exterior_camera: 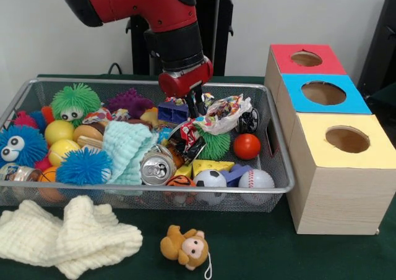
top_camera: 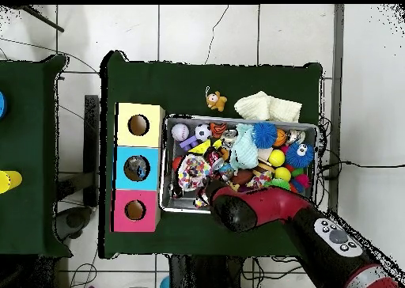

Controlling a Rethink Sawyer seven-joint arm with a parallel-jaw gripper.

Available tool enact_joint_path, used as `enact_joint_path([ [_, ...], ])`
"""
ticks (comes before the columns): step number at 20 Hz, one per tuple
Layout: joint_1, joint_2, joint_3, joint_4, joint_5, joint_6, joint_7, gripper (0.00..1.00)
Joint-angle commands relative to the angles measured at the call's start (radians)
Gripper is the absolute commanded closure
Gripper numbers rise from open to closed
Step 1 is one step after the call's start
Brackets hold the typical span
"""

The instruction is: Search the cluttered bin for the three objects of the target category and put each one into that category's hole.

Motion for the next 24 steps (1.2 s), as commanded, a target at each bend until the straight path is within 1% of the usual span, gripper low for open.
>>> enact_joint_path([
  [1, -0.227, 0.137, 0.168, -0.048, 0.094, 0.31, -0.165, 1.0],
  [2, -0.171, 0.09, 0.116, -0.051, 0.053, 0.267, -0.132, 1.0],
  [4, -0.172, 0.094, 0.115, -0.05, 0.046, 0.269, -0.13, 1.0],
  [6, -0.174, 0.118, 0.101, -0.045, 0.062, 0.289, -0.096, 1.0],
  [7, -0.177, 0.132, 0.093, -0.043, 0.057, 0.296, -0.09, 1.0],
  [10, -0.188, 0.167, 0.073, -0.039, 0.005, 0.307, -0.118, 1.0],
  [12, -0.186, 0.183, 0.047, -0.047, -0.053, 0.278, -0.125, 1.0],
  [14, -0.201, 0.199, 0.04, -0.054, -0.097, 0.248, -0.139, 1.0],
  [15, -0.21, 0.203, 0.043, -0.052, -0.103, 0.249, -0.15, 1.0],
  [17, -0.229, 0.205, 0.055, -0.044, -0.097, 0.262, -0.164, 1.0],
  [20, -0.229, 0.193, 0.06, -0.044, -0.088, 0.279, -0.16, 1.0],
  [22, -0.229, 0.176, 0.072, -0.043, -0.076, 0.314, -0.177, 1.0],
  [24, -0.238, 0.151, 0.098, -0.035, -0.038, 0.365, -0.192, 1.0],
])
